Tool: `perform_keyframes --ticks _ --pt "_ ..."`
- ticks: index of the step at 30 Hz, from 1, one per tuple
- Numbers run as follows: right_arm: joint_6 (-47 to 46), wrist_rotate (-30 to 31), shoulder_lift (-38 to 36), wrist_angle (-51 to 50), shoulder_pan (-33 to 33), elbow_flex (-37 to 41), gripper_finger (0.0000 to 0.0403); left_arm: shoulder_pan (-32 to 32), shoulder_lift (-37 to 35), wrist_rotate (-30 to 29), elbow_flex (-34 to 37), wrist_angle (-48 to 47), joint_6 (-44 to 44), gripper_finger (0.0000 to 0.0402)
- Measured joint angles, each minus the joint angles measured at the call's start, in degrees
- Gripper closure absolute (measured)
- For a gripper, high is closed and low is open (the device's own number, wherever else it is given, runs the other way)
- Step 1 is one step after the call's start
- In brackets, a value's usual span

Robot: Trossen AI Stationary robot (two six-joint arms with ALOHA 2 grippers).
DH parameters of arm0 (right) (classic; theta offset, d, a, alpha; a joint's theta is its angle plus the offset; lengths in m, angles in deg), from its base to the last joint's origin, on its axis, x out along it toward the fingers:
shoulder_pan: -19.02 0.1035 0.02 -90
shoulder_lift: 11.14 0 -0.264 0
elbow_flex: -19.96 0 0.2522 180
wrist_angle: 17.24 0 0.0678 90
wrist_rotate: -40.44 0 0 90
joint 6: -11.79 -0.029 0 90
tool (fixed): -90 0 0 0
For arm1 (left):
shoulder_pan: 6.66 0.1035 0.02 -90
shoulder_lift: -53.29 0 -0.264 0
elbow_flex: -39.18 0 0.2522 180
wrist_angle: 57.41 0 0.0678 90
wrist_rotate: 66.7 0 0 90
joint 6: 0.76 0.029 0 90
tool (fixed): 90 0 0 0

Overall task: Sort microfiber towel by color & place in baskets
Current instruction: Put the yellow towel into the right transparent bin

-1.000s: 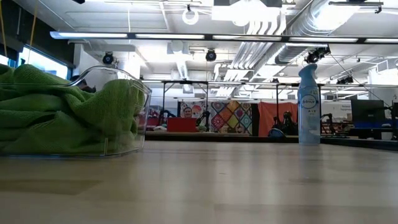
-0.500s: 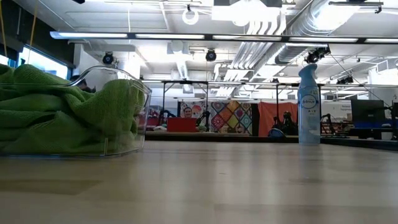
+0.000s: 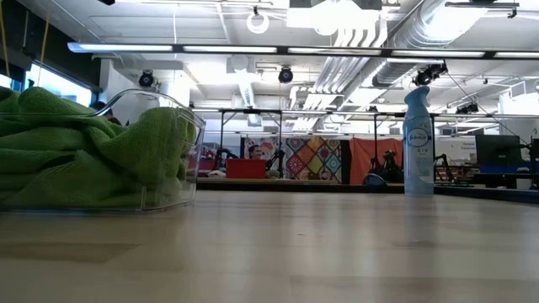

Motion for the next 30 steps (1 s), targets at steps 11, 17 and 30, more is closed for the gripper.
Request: perform_keyframes --ticks 11,17,30 --pt "-1.27 0.98 1.39 4.64 -0.17 2.25 0.0359 -0.02 0.02 0.00 0.00 -0.36 0.81 0.0277" --pt "-2.69 -0.35 1.66 -0.78 -0.17 -4.03 0.0277 0.00 0.01 -0.02 0.00 -0.78 0.85 0.0277" --pt "-9.82 -1.87 1.60 -19.78 -0.17 -22.46 0.0251 0.00 0.01 -0.02 0.00 -1.75 0.83 0.0277"
